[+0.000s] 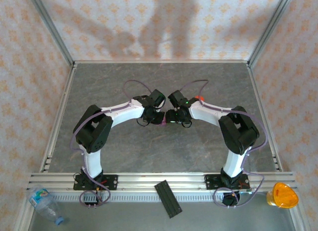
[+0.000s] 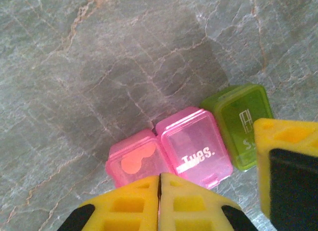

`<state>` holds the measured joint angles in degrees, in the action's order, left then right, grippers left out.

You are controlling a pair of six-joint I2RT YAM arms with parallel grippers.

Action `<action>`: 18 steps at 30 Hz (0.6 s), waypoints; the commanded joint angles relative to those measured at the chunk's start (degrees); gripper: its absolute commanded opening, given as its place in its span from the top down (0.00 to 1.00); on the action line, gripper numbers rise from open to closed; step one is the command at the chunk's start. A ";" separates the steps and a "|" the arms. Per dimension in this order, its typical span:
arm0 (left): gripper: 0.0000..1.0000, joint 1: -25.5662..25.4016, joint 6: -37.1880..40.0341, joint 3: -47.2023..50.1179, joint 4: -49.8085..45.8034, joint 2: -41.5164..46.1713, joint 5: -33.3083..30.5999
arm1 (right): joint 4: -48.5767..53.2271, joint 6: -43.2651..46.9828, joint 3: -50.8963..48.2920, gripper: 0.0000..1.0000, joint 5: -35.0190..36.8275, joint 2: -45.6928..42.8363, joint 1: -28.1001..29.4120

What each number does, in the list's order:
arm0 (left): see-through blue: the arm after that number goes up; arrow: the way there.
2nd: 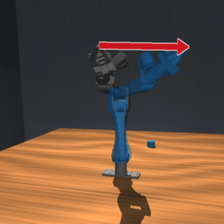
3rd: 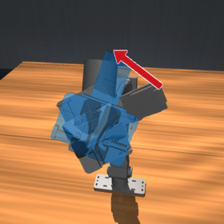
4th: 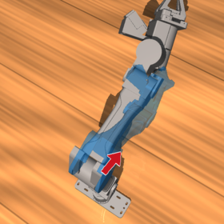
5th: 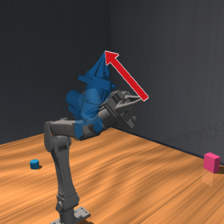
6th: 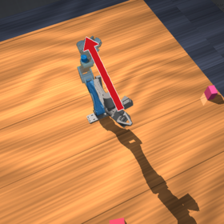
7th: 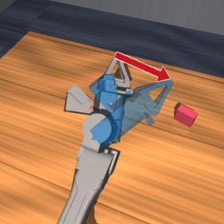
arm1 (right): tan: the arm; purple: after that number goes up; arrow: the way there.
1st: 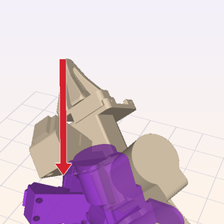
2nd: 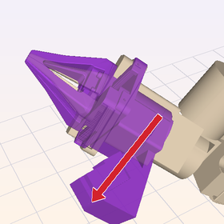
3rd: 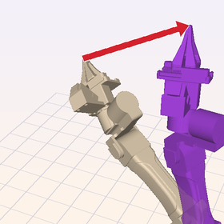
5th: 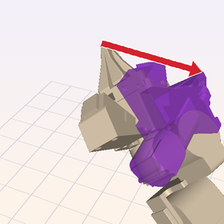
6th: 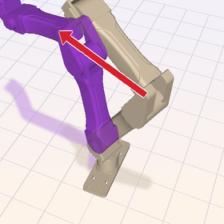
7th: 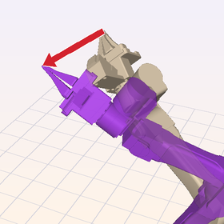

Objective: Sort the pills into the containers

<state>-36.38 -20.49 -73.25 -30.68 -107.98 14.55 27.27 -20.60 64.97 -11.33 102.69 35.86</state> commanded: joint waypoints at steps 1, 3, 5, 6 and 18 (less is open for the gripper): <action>0.91 -0.28 1.31 -0.38 -5.69 1.63 -1.45 | 1.32 -0.59 -0.20 0.29 3.76 2.34 0.09; 0.91 -0.28 1.16 -0.07 -5.51 1.64 -1.26 | 1.26 -0.59 -0.25 0.29 3.75 2.35 0.09; 0.91 -0.27 1.02 0.21 -5.32 1.42 -1.17 | 1.21 -0.64 -0.26 0.29 3.70 2.41 0.09; 0.91 -0.27 1.03 0.30 -5.21 1.32 -1.00 | 1.29 -0.59 -0.21 0.29 3.73 2.44 0.09; 0.91 -0.62 0.78 0.88 -4.83 -2.77 -2.91 | 1.21 -0.70 -0.19 0.29 3.78 2.47 0.09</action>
<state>-36.40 -20.51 -73.23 -32.12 -107.90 14.46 27.24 -20.60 64.99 -11.33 102.72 35.86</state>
